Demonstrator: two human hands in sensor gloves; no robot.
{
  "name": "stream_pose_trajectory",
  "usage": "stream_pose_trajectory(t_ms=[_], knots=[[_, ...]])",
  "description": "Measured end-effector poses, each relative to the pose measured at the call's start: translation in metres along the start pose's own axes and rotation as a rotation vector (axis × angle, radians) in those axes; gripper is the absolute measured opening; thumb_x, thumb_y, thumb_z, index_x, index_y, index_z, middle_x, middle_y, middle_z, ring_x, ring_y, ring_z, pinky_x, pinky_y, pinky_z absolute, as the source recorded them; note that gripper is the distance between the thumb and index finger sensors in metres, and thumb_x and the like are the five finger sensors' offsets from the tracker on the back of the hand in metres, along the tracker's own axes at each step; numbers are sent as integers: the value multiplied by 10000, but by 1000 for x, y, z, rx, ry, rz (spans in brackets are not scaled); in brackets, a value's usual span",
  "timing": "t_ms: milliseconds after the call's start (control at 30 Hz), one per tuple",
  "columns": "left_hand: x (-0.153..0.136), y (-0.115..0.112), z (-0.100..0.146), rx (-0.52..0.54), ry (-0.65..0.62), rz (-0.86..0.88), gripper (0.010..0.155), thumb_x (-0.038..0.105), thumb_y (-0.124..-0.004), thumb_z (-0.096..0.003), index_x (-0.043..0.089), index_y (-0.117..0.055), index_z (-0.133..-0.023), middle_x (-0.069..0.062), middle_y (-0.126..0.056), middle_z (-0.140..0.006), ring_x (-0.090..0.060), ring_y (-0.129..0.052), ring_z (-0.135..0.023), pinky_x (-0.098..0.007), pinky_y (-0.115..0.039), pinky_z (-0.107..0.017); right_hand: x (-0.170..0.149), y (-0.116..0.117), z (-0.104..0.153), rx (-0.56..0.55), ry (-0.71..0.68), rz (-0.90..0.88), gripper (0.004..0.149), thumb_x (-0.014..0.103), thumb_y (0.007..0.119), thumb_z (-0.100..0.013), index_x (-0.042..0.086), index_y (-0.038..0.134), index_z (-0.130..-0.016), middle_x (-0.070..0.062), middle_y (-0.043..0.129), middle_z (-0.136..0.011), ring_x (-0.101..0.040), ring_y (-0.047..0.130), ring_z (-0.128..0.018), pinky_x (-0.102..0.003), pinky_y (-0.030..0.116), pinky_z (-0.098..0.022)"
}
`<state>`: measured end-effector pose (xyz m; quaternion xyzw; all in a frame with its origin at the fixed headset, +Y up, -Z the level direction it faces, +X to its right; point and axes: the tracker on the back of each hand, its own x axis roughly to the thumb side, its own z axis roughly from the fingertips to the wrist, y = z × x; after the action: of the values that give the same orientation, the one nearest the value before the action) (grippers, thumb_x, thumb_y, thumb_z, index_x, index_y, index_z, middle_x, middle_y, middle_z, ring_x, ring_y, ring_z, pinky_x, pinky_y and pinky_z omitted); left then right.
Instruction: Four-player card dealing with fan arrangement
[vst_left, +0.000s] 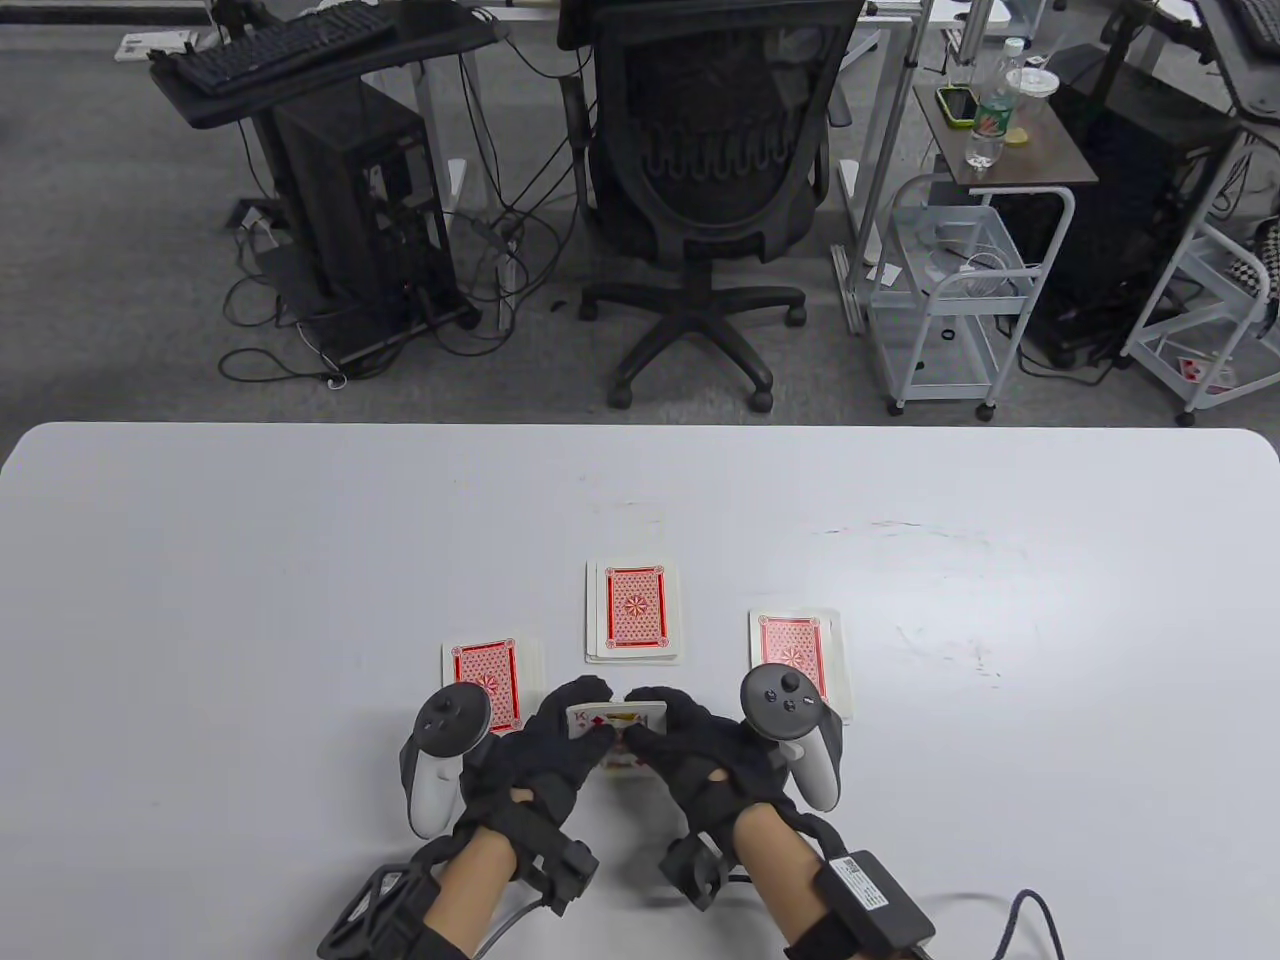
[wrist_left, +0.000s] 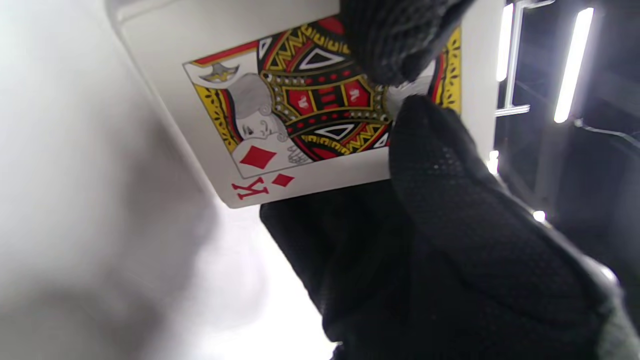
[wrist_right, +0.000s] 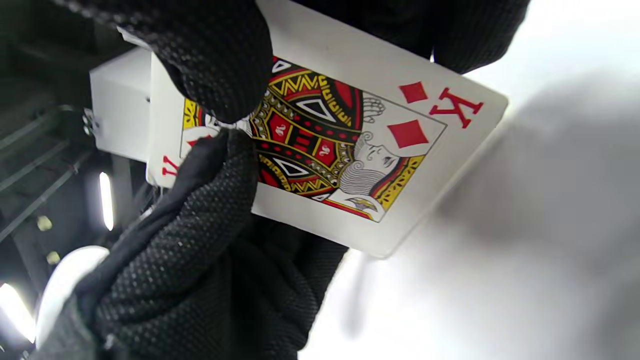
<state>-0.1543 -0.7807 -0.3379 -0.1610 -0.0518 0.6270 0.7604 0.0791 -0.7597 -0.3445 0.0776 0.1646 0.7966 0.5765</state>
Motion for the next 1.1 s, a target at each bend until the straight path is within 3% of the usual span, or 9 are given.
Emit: stream_pose_trajectory(t_ms=[167, 233, 400, 533, 733, 833, 900, 1000, 1100], knots=[[-10, -5, -7, -81, 51, -36, 586, 288, -766, -539, 301, -472, -1045, 32, -606, -1083, -345, -571, -1057, -536, -461, -752, -14, 1, -6, 55, 48, 45, 500, 216, 807, -545, 149, 612, -1001, -181, 550, -1037, -491, 632, -961, -610, 548, -622], [-8, -4, -8, -61, 56, -31, 566, 269, -780, -531, 299, -518, -1032, 42, -651, -1061, -339, -619, -1048, -537, -484, -758, -16, 0, -6, 51, 55, 42, 469, 198, 805, -542, 164, 647, -982, -167, 582, -1028, -476, 658, -955, -606, 556, -625], [-6, 0, -7, -57, 35, 19, 611, 291, -776, -534, 275, -459, -1057, 29, -638, -1063, -347, -655, -1032, -535, -523, -744, -3, -9, -7, -26, 2, 132, 430, 186, 818, -491, 155, 742, -914, -119, 796, -890, -410, 890, -804, -586, 709, -565], [-9, 10, -5, -47, 17, 105, 760, 388, -808, -520, 259, -328, -1095, 3, -525, -1126, -374, -574, -1061, -542, -500, -748, 11, -24, -2, -94, -55, -99, 436, 195, 809, -496, 130, 725, -918, -127, 811, -868, -396, 929, -760, -573, 747, -539], [-13, -3, -10, -302, -57, 369, 943, 537, -816, -471, 252, -187, -1113, -53, -370, -1186, -392, -526, -1078, -528, -522, -744, 21, -20, -3, 45, -137, -377, 442, 224, 802, -512, 144, 703, -935, -106, 805, -880, -367, 934, -772, -542, 755, -552], [-5, -13, -10, -361, -129, 447, 782, 545, -720, -492, 401, -259, -1106, -17, -343, -1204, -385, -477, -1100, -529, -500, -760, 18, -6, -3, 109, -92, -403, 450, 234, 796, -519, 138, 686, -945, -104, 803, -883, -361, 936, -778, -544, 751, -558], [-3, -13, -6, -345, -157, 527, 638, 492, -681, -517, 465, -389, -1084, 11, -368, -1206, -389, -457, -1105, -537, -481, -764, 17, -5, -3, 84, -58, -437, 448, 222, 809, -524, 115, 696, -943, -131, 815, -870, -389, 936, -764, -573, 732, -549], [-2, -10, -4, -322, -172, 535, 559, 469, -671, -524, 474, -513, -1061, -28, -378, -1209, -438, -464, -1095, -559, -486, -756, 29, -16, 1, 81, -54, -204, 563, 332, 778, -579, 69, 572, -1032, -168, 760, -906, -409, 900, -781, -593, 690, -568], [0, -7, -2, -307, -181, 524, 545, 451, -691, -521, 450, -559, -1051, -35, -471, -1192, -490, -602, -1045, -586, -599, -720, 59, -37, 8, -108, -156, 107, 738, 486, 753, -576, 51, 463, -1097, -191, 681, -966, -472, 823, -828, -638, 646, -573]])
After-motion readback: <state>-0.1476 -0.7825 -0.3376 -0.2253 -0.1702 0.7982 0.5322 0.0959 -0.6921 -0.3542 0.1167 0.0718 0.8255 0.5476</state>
